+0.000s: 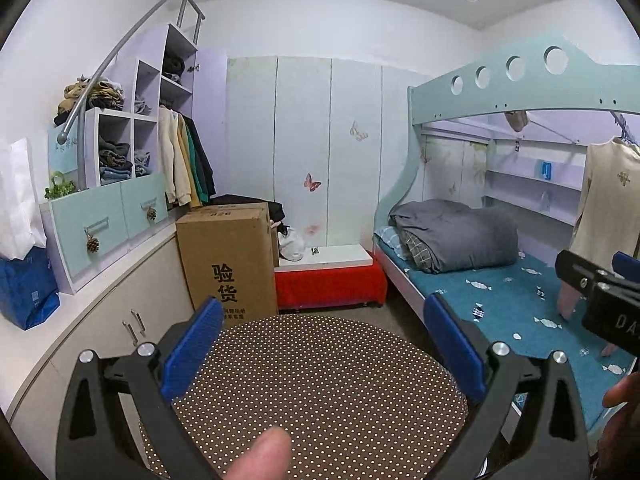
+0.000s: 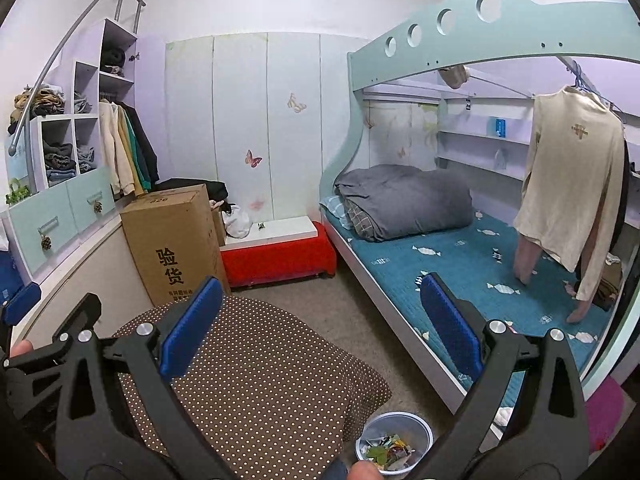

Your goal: Collect trash

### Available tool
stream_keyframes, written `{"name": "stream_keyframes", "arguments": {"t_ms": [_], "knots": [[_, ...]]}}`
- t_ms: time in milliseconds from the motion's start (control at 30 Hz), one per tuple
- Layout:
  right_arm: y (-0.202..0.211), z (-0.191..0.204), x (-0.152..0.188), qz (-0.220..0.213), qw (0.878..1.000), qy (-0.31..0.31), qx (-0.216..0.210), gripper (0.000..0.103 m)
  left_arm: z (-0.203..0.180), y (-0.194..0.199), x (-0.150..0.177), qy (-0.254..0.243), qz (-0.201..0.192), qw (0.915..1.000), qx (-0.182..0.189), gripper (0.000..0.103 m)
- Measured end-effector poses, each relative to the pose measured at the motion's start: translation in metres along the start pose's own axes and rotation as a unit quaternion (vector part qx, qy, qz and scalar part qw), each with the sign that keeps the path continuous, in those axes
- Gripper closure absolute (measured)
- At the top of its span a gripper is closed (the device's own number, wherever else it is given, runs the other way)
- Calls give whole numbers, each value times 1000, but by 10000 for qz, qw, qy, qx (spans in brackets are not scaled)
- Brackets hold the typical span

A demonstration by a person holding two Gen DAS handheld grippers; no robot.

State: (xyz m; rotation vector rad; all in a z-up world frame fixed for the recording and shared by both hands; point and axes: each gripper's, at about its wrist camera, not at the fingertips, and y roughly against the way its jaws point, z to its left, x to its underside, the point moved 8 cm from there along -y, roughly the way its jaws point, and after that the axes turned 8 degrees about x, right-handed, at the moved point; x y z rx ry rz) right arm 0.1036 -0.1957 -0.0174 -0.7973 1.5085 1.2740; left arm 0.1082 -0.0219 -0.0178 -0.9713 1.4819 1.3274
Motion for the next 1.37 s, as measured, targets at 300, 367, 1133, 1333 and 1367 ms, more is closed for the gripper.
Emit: {"name": "stream_keyframes", "arguments": {"t_ms": [300,367,1133,1333,1367], "knots": [[-1,3,0,-21,10000,4,12,6,-2,2,1,16,-17,10000,47,5],[-1,3,0,-20,10000,2,9,6,-3,3,1,5,-41,10000,38,5],[2,6,1,-27,10000,-21,-46,6,-6,4,3,-13,-139,9999,96,5],[0,7,1,-3,10000,-7,-67,6,-5,3,5,-8,-81,9999,94,5],[0,7,1,-7,10000,-15,-69,6,-4,3,5,-2,-79,9999,85,5]]}}
